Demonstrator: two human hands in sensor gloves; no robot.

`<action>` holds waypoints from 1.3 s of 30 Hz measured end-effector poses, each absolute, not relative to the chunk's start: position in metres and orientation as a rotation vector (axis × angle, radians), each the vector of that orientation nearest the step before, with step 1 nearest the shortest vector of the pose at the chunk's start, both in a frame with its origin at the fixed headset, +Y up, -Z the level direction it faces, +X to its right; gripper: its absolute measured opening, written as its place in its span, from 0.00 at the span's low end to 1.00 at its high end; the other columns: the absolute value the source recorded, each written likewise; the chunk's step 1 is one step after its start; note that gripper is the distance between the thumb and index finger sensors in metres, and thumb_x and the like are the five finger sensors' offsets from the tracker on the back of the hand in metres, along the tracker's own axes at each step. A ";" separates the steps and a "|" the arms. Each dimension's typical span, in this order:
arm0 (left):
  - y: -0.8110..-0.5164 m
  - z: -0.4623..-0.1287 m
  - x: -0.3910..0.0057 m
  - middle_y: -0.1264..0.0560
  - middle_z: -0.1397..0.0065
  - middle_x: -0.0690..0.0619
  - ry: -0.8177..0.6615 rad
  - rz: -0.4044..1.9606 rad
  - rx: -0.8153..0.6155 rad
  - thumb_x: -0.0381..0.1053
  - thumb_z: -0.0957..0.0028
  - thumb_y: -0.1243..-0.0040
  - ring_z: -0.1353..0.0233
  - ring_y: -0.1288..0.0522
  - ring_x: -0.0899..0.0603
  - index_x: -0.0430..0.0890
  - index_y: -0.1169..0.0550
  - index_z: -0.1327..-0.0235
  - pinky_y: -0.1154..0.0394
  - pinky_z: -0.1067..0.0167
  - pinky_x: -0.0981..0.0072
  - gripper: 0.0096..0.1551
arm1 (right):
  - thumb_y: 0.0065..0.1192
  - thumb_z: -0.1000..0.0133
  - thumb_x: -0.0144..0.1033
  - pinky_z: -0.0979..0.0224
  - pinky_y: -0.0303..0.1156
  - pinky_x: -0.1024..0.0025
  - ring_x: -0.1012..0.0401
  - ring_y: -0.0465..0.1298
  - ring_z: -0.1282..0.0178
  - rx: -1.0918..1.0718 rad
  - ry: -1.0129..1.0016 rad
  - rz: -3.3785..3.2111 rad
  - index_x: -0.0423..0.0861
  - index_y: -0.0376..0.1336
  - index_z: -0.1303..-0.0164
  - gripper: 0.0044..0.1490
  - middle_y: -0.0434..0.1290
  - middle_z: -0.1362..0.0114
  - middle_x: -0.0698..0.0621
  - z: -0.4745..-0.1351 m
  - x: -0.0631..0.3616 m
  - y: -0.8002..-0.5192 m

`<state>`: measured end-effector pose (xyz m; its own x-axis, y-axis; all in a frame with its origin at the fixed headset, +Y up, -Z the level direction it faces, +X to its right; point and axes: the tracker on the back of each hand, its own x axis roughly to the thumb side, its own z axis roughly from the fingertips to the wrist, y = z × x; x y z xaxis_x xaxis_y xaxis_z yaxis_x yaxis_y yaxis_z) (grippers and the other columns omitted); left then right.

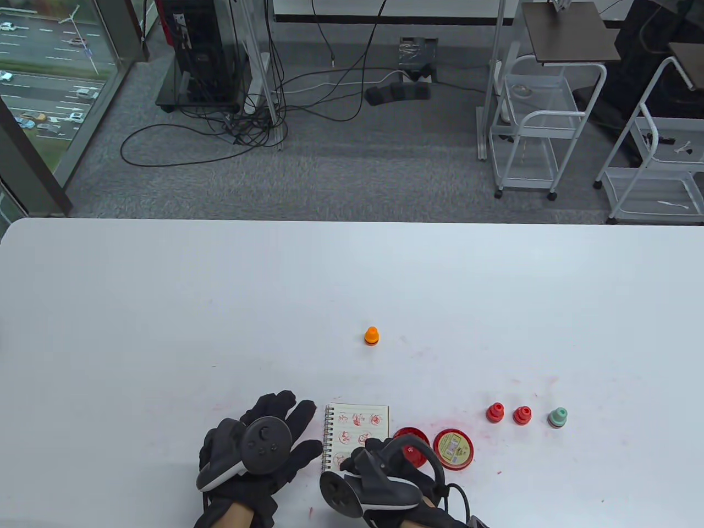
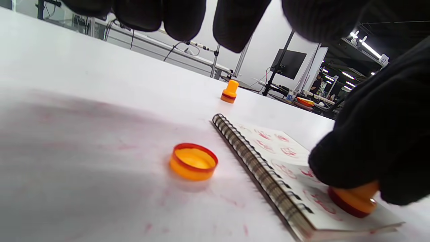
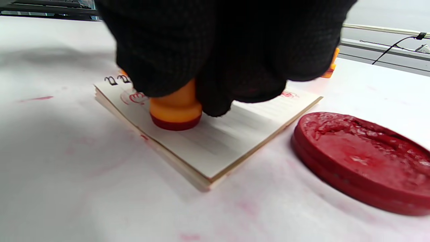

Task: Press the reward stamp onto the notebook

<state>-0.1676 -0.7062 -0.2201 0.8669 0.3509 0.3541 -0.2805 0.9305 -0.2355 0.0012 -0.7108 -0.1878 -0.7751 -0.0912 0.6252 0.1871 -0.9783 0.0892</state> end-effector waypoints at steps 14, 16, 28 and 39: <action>-0.719 -0.225 -0.165 0.40 0.14 0.36 -0.398 0.265 -0.262 0.66 0.50 0.41 0.19 0.40 0.26 0.49 0.33 0.16 0.38 0.27 0.30 0.47 | 0.70 0.51 0.35 0.41 0.79 0.55 0.50 0.81 0.44 -0.711 0.265 -3.481 0.51 0.72 0.38 0.28 0.82 0.38 0.47 -0.197 0.134 -0.679; -0.723 -0.225 -0.164 0.40 0.14 0.36 -0.392 0.237 -0.282 0.65 0.51 0.40 0.19 0.40 0.26 0.49 0.34 0.16 0.38 0.27 0.30 0.48 | 0.70 0.51 0.36 0.43 0.79 0.55 0.50 0.82 0.46 -0.609 0.453 -3.633 0.49 0.72 0.39 0.28 0.82 0.40 0.46 -0.193 0.158 -0.689; -0.747 -0.229 -0.165 0.43 0.16 0.40 -0.336 0.151 -0.413 0.61 0.54 0.33 0.20 0.43 0.30 0.48 0.36 0.16 0.42 0.26 0.30 0.51 | 0.70 0.51 0.36 0.43 0.79 0.55 0.49 0.81 0.46 -0.628 0.410 -3.666 0.48 0.72 0.38 0.28 0.82 0.39 0.45 -0.194 0.161 -0.687; -0.753 -0.229 -0.168 0.41 0.18 0.44 -0.301 0.212 -0.357 0.54 0.54 0.32 0.22 0.43 0.33 0.57 0.29 0.27 0.41 0.26 0.31 0.38 | 0.70 0.51 0.36 0.43 0.79 0.54 0.49 0.81 0.46 -0.630 0.343 -3.668 0.48 0.72 0.38 0.28 0.82 0.39 0.45 -0.194 0.161 -0.689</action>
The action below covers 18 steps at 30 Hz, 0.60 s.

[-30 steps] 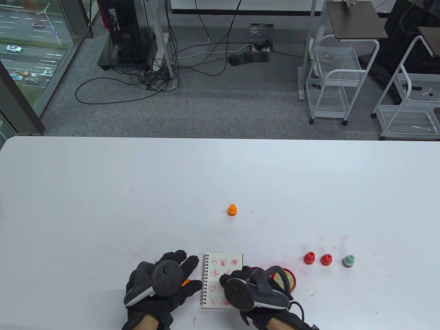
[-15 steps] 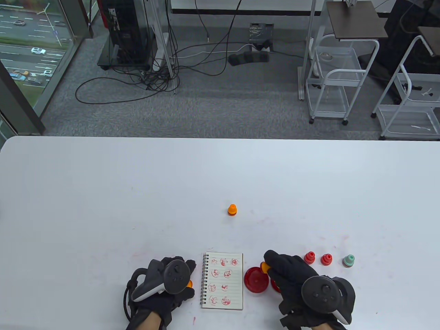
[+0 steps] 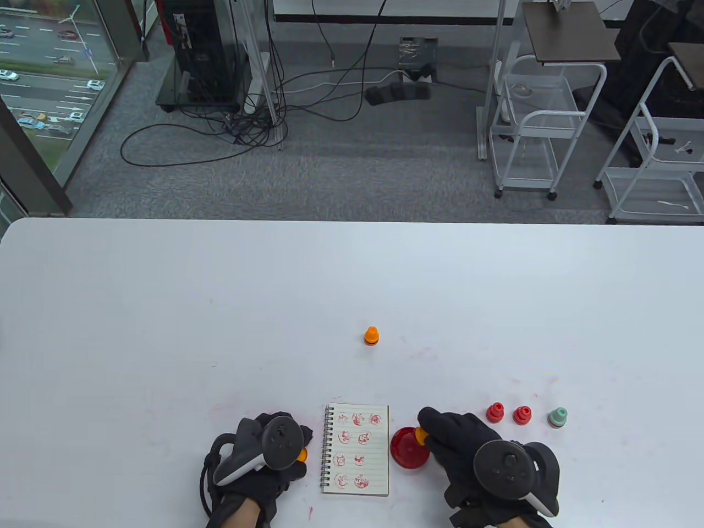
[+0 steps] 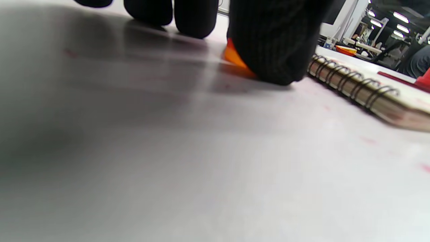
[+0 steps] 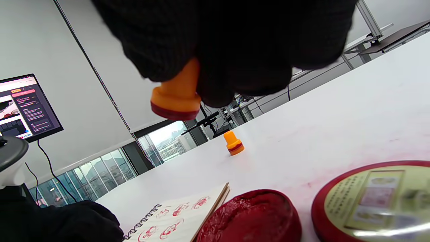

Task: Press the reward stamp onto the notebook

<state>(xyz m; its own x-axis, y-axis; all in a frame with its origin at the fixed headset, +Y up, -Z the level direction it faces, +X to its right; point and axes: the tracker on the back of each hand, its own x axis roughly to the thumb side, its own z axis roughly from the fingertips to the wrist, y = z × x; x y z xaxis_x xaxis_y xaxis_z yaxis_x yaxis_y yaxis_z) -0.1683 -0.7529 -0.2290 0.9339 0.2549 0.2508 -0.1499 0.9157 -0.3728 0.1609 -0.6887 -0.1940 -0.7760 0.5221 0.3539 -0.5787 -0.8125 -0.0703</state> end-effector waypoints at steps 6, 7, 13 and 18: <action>-0.750 -0.230 -0.168 0.39 0.19 0.42 -0.317 0.211 -0.343 0.52 0.53 0.33 0.22 0.41 0.32 0.54 0.28 0.27 0.40 0.27 0.32 0.36 | 0.70 0.51 0.35 0.42 0.79 0.54 0.49 0.81 0.46 0.447 -0.247 2.508 0.49 0.72 0.38 0.28 0.82 0.39 0.45 -0.193 0.159 -0.688; -0.749 -0.229 -0.168 0.38 0.19 0.40 -0.315 0.224 -0.341 0.51 0.52 0.35 0.22 0.40 0.31 0.51 0.30 0.26 0.39 0.27 0.32 0.37 | 0.70 0.51 0.35 0.42 0.79 0.54 0.49 0.81 0.45 0.450 -0.250 2.509 0.49 0.72 0.38 0.28 0.82 0.39 0.45 -0.192 0.159 -0.688; -0.731 -0.227 -0.165 0.27 0.26 0.42 -0.373 0.443 -0.233 0.45 0.50 0.36 0.30 0.24 0.35 0.53 0.32 0.26 0.28 0.32 0.37 0.36 | 0.69 0.51 0.36 0.42 0.79 0.54 0.49 0.81 0.45 0.497 -0.263 2.524 0.49 0.72 0.38 0.28 0.82 0.39 0.45 -0.187 0.152 -0.683; -0.715 -0.224 -0.158 0.23 0.34 0.46 -0.464 0.680 -0.164 0.46 0.52 0.31 0.38 0.21 0.41 0.46 0.29 0.28 0.26 0.34 0.39 0.36 | 0.69 0.50 0.35 0.42 0.79 0.54 0.49 0.81 0.45 0.555 -0.245 2.523 0.49 0.71 0.37 0.28 0.81 0.38 0.45 -0.183 0.142 -0.681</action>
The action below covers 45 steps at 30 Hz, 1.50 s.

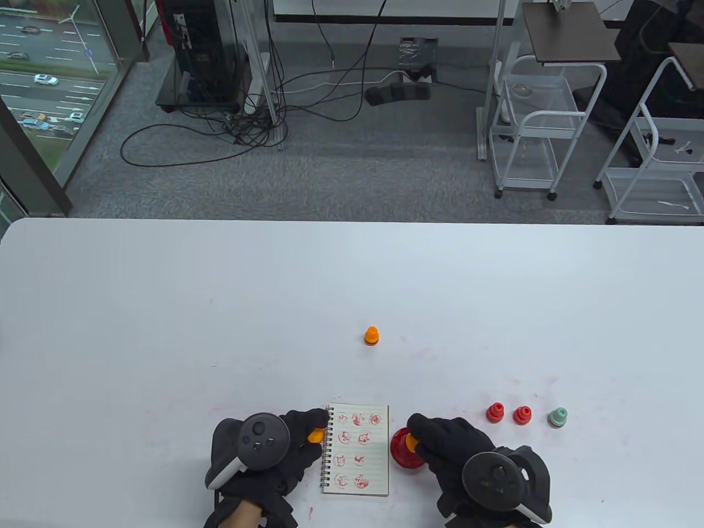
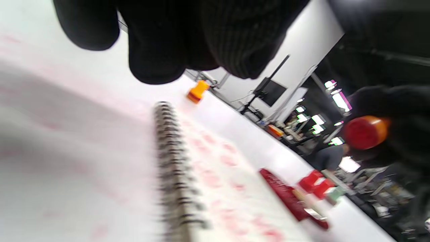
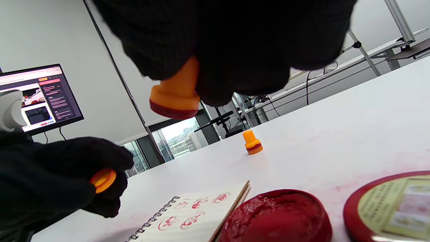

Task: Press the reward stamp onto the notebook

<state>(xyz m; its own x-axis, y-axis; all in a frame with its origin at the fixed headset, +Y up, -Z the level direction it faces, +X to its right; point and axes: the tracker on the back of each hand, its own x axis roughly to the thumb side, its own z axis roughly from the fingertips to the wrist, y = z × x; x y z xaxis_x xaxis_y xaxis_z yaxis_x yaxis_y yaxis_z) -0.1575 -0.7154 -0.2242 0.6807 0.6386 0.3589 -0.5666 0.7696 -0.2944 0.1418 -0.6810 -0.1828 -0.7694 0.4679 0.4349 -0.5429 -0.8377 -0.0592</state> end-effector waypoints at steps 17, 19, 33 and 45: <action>-0.703 -0.206 -0.115 0.15 0.51 0.53 -0.683 0.687 -0.121 0.60 0.67 0.27 0.52 0.15 0.48 0.40 0.19 0.40 0.21 0.39 0.42 0.42 | 0.69 0.52 0.36 0.42 0.80 0.57 0.51 0.81 0.45 0.792 -0.335 2.398 0.48 0.68 0.35 0.31 0.81 0.38 0.48 -0.164 0.102 -0.671; -0.702 -0.205 -0.113 0.15 0.51 0.53 -0.691 0.691 -0.127 0.61 0.67 0.27 0.52 0.15 0.48 0.40 0.19 0.41 0.21 0.39 0.42 0.42 | 0.69 0.52 0.36 0.42 0.80 0.57 0.51 0.81 0.45 0.810 -0.330 2.385 0.48 0.68 0.36 0.31 0.81 0.38 0.48 -0.163 0.100 -0.671; -0.697 -0.201 -0.108 0.16 0.51 0.52 -0.729 0.715 -0.110 0.63 0.66 0.29 0.52 0.16 0.47 0.40 0.19 0.41 0.22 0.39 0.41 0.43 | 0.70 0.52 0.35 0.42 0.80 0.56 0.51 0.81 0.45 0.899 -0.427 2.441 0.49 0.69 0.37 0.30 0.81 0.39 0.47 -0.154 0.092 -0.665; -0.694 -0.198 -0.104 0.15 0.53 0.51 -0.727 0.645 -0.072 0.63 0.66 0.29 0.53 0.15 0.47 0.39 0.18 0.42 0.21 0.40 0.41 0.42 | 0.71 0.53 0.33 0.42 0.80 0.55 0.50 0.81 0.45 0.895 -0.421 2.448 0.49 0.72 0.40 0.28 0.82 0.39 0.46 -0.153 0.090 -0.665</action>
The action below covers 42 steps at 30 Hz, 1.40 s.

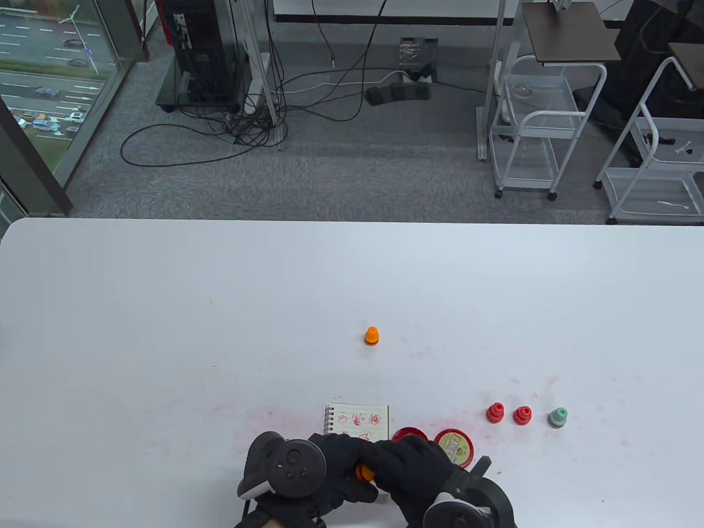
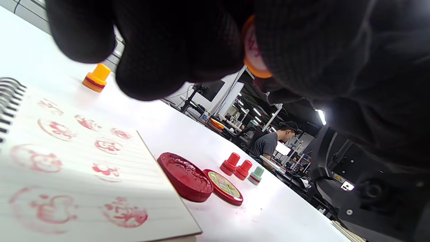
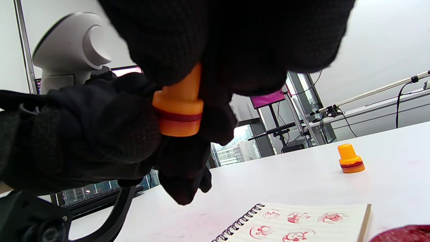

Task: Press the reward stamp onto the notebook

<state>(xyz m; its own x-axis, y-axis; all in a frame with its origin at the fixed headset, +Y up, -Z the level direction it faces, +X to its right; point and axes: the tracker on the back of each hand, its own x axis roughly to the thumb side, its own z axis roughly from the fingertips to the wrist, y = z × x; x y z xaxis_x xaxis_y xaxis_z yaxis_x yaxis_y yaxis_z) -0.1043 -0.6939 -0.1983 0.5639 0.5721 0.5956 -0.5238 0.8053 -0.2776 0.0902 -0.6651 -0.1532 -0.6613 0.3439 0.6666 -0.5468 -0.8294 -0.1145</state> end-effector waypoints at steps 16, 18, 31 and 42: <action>-0.685 -0.204 -0.138 0.29 0.23 0.41 -0.629 0.463 -0.009 0.69 0.58 0.38 0.27 0.26 0.33 0.44 0.31 0.21 0.31 0.31 0.33 0.52 | 0.69 0.51 0.35 0.41 0.79 0.55 0.50 0.80 0.44 0.748 -0.452 2.449 0.50 0.70 0.37 0.29 0.80 0.37 0.47 -0.163 0.103 -0.668; -0.686 -0.207 -0.145 0.31 0.21 0.39 -0.595 0.375 -0.002 0.69 0.54 0.42 0.25 0.28 0.31 0.45 0.31 0.20 0.32 0.30 0.33 0.50 | 0.70 0.51 0.34 0.40 0.78 0.54 0.50 0.80 0.43 0.732 -0.480 2.467 0.50 0.70 0.37 0.29 0.80 0.36 0.47 -0.164 0.109 -0.664; -0.683 -0.219 -0.166 0.38 0.15 0.37 -0.489 0.236 0.011 0.70 0.49 0.47 0.19 0.39 0.25 0.49 0.36 0.15 0.38 0.27 0.28 0.49 | 0.69 0.49 0.30 0.33 0.73 0.46 0.46 0.75 0.36 0.349 -0.511 2.723 0.51 0.68 0.35 0.29 0.75 0.30 0.46 -0.199 0.215 -0.626; -0.683 -0.221 -0.161 0.39 0.14 0.38 -0.494 0.203 -0.004 0.69 0.48 0.47 0.19 0.39 0.26 0.49 0.35 0.15 0.38 0.27 0.28 0.48 | 0.69 0.48 0.29 0.32 0.72 0.45 0.45 0.74 0.35 -0.072 -0.398 2.931 0.51 0.67 0.33 0.30 0.73 0.28 0.46 -0.222 0.318 -0.637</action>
<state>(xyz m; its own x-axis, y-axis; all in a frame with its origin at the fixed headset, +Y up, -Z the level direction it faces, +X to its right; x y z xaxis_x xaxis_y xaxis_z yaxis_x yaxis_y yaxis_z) -0.1611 -0.6829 -0.2210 0.8606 0.1941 0.4709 -0.1923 0.9799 -0.0526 0.3177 -0.6372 -0.2222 -0.9821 0.1869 -0.0236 -0.1739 -0.9475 -0.2685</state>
